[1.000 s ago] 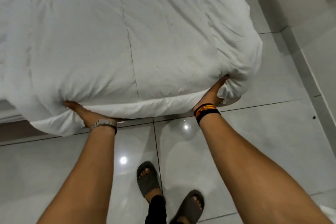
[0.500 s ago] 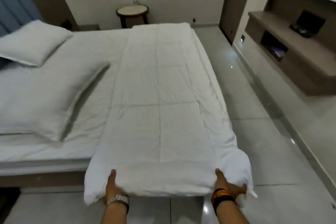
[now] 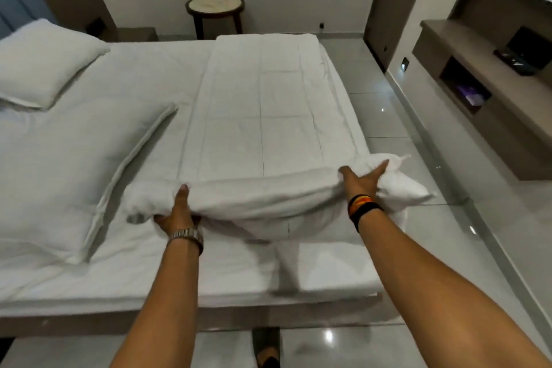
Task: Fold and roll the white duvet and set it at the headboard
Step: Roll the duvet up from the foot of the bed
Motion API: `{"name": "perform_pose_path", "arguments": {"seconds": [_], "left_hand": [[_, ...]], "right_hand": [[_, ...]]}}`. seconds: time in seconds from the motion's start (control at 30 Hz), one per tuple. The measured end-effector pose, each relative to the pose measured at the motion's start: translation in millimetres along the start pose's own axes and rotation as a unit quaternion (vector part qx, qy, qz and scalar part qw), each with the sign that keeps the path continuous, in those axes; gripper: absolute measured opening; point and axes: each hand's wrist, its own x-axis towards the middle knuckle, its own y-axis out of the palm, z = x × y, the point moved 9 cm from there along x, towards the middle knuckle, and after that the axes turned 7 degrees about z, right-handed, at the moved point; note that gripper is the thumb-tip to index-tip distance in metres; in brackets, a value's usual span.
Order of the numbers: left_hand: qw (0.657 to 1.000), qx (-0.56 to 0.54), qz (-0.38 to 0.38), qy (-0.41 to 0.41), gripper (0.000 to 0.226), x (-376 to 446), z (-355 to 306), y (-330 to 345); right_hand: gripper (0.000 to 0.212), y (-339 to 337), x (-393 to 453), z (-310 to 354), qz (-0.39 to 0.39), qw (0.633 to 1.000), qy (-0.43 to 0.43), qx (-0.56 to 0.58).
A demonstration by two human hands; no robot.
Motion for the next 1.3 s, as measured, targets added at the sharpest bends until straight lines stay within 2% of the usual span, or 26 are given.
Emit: {"name": "perform_pose_path", "arguments": {"seconds": [0.07, 0.13, 0.17, 0.23, 0.3, 0.33, 0.4, 0.47, 0.5, 0.57, 0.63, 0.7, 0.77, 0.8, 0.87, 0.93, 1.0, 1.07, 1.17, 1.2, 1.3], "left_hand": [[0.995, 0.065, 0.073, -0.004, 0.082, 39.3, -0.5, 42.8], [0.976, 0.182, 0.116, -0.007, 0.073, 72.9, 8.7, 65.8], [0.962, 0.246, 0.115, -0.004, 0.072, 83.9, 17.2, 64.7], [0.921, 0.385, 0.059, -0.016, 0.075, 104.7, 43.6, 49.3], [0.877, 0.479, -0.005, -0.037, 0.085, 105.5, 66.2, 29.2], [0.866, 0.497, -0.034, -0.055, 0.091, 105.8, 77.9, 21.4], [0.871, 0.471, -0.095, -0.102, 0.106, 104.8, 95.2, 11.6], [0.884, 0.425, -0.147, -0.128, 0.124, 105.4, 103.6, 13.5], [0.877, 0.435, -0.166, -0.121, 0.132, 111.2, 102.9, 14.5], [0.841, 0.508, -0.177, -0.058, 0.145, 135.3, 87.5, 17.3], [0.786, 0.603, -0.136, 0.003, 0.151, 166.0, 68.1, 20.0], [0.743, 0.666, -0.064, 0.016, 0.154, 193.9, 58.8, 27.4], [0.754, 0.656, -0.019, -0.011, 0.146, 209.6, 48.7, 35.6], [0.76, 0.649, -0.013, -0.013, 0.134, 212.2, 40.9, 39.0], [0.758, 0.652, -0.026, -0.004, 0.11, 210.3, 23.3, 35.9], [0.771, 0.633, -0.069, 0.001, 0.101, 200.1, 7.0, 13.3], [0.791, 0.605, -0.092, -0.01, 0.104, 190.7, 4.6, -13.2], [0.794, 0.598, -0.108, -0.002, 0.119, 180.6, 8.3, -27.8], [0.778, 0.614, -0.123, 0.053, 0.146, 156.5, 27.5, -24.8], [0.794, 0.593, -0.13, 0.038, 0.148, 143.4, 42.1, -22.6], [0.858, 0.493, -0.111, -0.085, 0.145, 105.0, 107.9, -11.6]], "right_hand": [[0.102, 33.4, 39.0, 10.1, 0.077, 0.995, -0.025, -0.05], [0.092, 44.7, 58.0, -2.3, 0.095, 0.987, -0.04, -0.122], [0.088, 40.7, 61.2, -16.8, 0.079, 0.983, -0.052, -0.159], [0.083, 29.2, 69.7, -58.4, 0.021, 0.971, -0.04, -0.234], [0.085, 12.4, 71.1, -103.4, -0.047, 0.958, 0.02, -0.283], [0.088, 3.2, 72.8, -122.4, -0.09, 0.951, 0.06, -0.289], [0.1, -13.9, 72.1, -147.8, -0.188, 0.938, 0.163, -0.243], [0.116, -24.3, 72.1, -166.0, -0.244, 0.925, 0.235, -0.17], [0.123, -26.3, 76.6, -171.9, -0.25, 0.923, 0.252, -0.147], [0.131, -25.5, 94.6, -174.8, -0.233, 0.928, 0.256, -0.14], [0.128, -22.4, 108.4, -170.9, -0.204, 0.936, 0.243, -0.155], [0.123, -19.9, 114.0, -168.9, -0.186, 0.94, 0.23, -0.169], [0.12, -14.7, 112.3, -168.2, -0.171, 0.942, 0.222, -0.184], [0.119, -12.1, 110.9, -167.8, -0.167, 0.944, 0.213, -0.189], [0.119, -7.3, 111.5, -162.1, -0.167, 0.948, 0.18, -0.201], [0.117, 2.2, 111.2, -150.2, -0.143, 0.956, 0.112, -0.229], [0.114, 6.7, 104.9, -151.4, -0.113, 0.959, 0.083, -0.246], [0.123, 0.6, 92.0, -169.9, -0.121, 0.956, 0.135, -0.231], [0.128, -1.6, 80.8, -188.7, -0.144, 0.945, 0.221, -0.192], [0.129, 2.0, 80.9, -189.7, -0.147, 0.946, 0.235, -0.169], [0.134, 14.2, 86.4, -183.7, -0.17, 0.948, 0.239, -0.124]]}}
